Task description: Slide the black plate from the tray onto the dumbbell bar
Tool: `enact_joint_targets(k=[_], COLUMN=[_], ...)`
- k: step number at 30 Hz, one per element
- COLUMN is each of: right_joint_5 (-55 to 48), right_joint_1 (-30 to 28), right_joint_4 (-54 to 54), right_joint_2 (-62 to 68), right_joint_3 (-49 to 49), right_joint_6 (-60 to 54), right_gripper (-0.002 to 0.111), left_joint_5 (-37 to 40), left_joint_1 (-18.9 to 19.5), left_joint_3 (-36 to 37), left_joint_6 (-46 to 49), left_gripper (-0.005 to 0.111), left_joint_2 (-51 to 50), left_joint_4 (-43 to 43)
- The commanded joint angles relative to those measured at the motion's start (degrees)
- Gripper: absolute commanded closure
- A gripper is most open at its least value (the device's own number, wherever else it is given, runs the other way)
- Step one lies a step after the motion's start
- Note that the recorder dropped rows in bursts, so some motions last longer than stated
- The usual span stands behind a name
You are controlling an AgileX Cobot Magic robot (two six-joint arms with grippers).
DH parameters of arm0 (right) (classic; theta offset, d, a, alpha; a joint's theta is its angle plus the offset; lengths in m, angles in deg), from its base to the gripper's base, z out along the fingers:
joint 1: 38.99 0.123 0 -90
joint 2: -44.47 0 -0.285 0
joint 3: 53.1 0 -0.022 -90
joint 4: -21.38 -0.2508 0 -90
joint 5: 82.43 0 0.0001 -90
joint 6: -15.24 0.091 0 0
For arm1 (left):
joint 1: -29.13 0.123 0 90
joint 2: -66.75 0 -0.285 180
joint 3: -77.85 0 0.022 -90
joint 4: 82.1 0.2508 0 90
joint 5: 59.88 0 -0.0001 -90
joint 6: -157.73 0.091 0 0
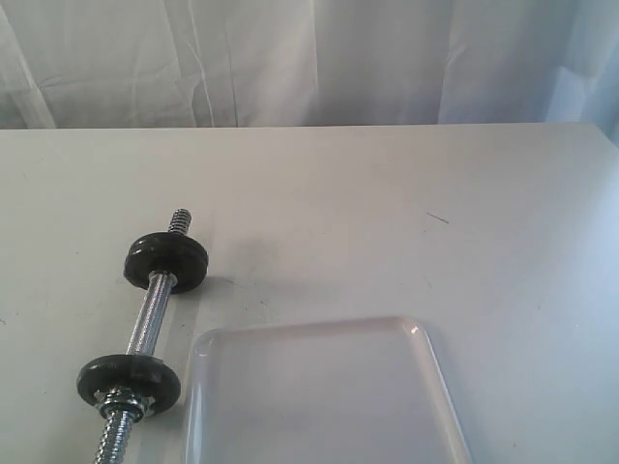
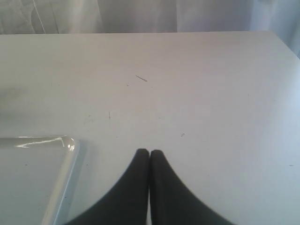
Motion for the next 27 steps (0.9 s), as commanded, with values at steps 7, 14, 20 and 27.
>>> enact_joint_targets(k=[7, 14, 20, 27], right_joint_5=[0.2, 0.2, 0.2, 0.2], right_joint_1=[-0.3, -0.3, -0.3, -0.3], right_joint_4=[0.5, 0.5, 0.5, 0.5], right_joint_2=[-0.3, -0.3, -0.3, -0.3], right_joint_3=[0.3, 0.3, 0.3, 0.3], right_joint_6=[0.1, 0.1, 0.1, 0.1], right_gripper=[0.108, 0.108, 0.108, 0.108], left_joint_5=[8.2, 11.4, 10.4, 9.2], left_joint_1=[4.0, 4.3, 4.3, 4.3], left_joint_3=[5.2, 5.4, 5.4, 5.4], left_joint_6=[-1.0, -1.0, -1.0, -0.9], left_gripper=[0.107, 0.107, 0.107, 0.107], left_joint_2=[8.0, 9.4, 9.4, 9.4], left_joint_4=[-0.3, -0.6, -0.6, -0.6])
